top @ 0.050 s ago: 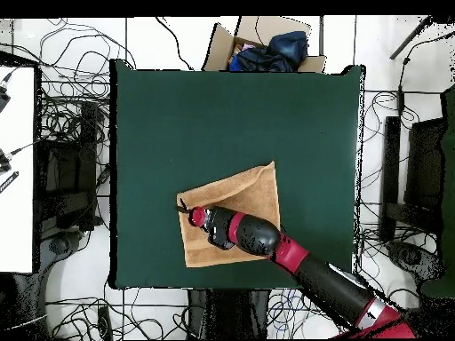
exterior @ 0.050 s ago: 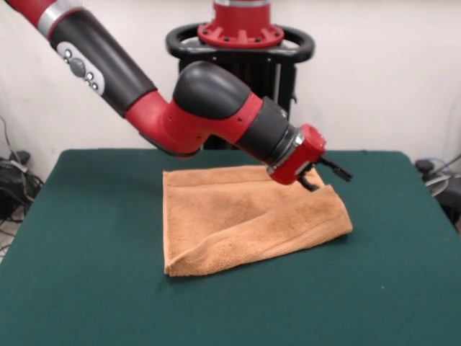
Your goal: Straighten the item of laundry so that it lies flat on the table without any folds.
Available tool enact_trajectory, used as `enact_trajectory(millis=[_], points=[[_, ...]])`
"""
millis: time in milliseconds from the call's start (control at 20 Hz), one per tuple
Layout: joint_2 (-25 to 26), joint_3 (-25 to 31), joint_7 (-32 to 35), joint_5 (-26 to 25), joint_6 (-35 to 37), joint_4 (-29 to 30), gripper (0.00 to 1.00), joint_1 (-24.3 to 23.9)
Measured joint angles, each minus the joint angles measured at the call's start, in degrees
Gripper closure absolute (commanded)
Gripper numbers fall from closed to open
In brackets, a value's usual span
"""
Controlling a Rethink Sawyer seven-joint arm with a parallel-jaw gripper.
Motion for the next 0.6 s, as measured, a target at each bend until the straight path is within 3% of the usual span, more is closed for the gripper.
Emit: enact_trajectory(millis=[600], points=[[-5.19,1.03,0.0,-2.71,0.01,-2.06,0.0,3.82]])
